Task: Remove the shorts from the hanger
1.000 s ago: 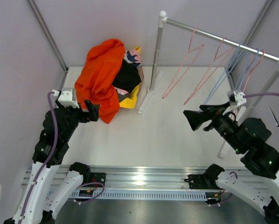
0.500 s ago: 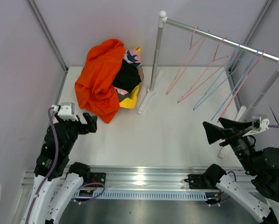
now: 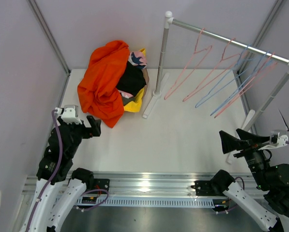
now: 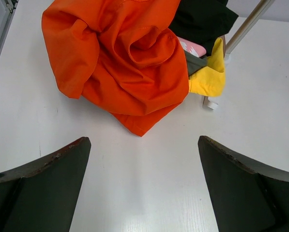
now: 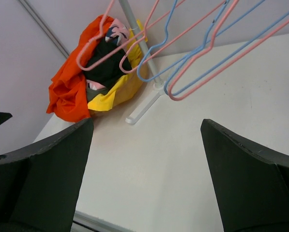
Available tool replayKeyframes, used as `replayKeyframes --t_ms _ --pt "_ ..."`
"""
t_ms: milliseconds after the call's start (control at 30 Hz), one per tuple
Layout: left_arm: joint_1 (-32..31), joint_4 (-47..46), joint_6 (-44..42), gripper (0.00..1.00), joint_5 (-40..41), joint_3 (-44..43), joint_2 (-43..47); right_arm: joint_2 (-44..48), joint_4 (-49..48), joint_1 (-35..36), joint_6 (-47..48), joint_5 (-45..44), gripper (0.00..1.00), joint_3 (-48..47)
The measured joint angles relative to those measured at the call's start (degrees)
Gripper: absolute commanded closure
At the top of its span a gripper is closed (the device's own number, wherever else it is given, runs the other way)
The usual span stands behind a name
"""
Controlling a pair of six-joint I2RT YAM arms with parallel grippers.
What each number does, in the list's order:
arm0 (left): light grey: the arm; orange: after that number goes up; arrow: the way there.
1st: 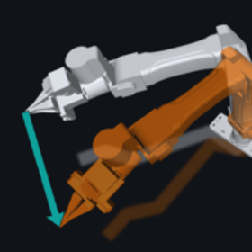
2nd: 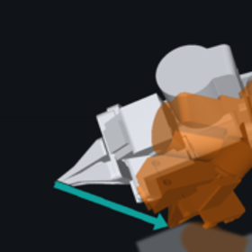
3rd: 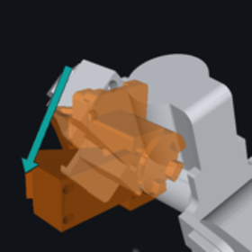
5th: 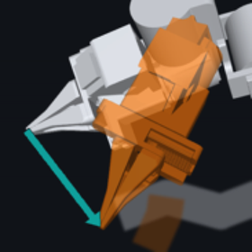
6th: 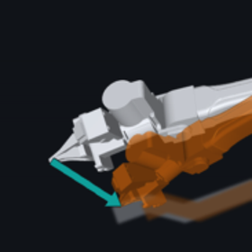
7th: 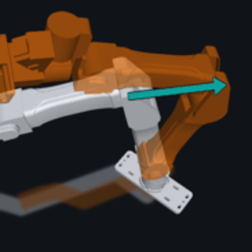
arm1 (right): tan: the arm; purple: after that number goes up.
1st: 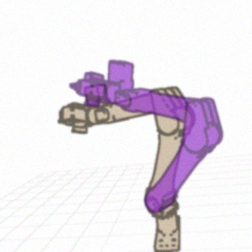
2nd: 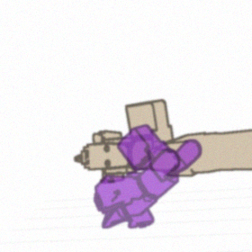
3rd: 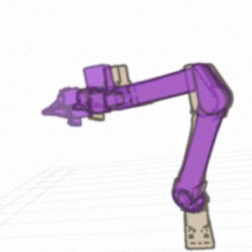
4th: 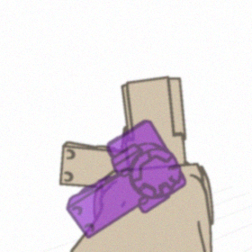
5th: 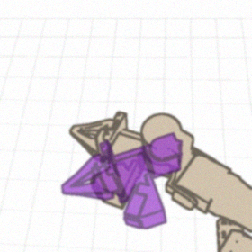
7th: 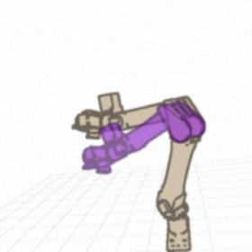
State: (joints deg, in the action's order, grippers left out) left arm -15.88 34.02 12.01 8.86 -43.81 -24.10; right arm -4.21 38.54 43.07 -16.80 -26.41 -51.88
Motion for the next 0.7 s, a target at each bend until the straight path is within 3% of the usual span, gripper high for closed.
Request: replayKeyframes --t_ms 700 --pt "0.0 0.4 0.1 0.01 1.9 0.0 -3.4 1.0 0.0 0.0 0.4 1.9 0.01 2.7"
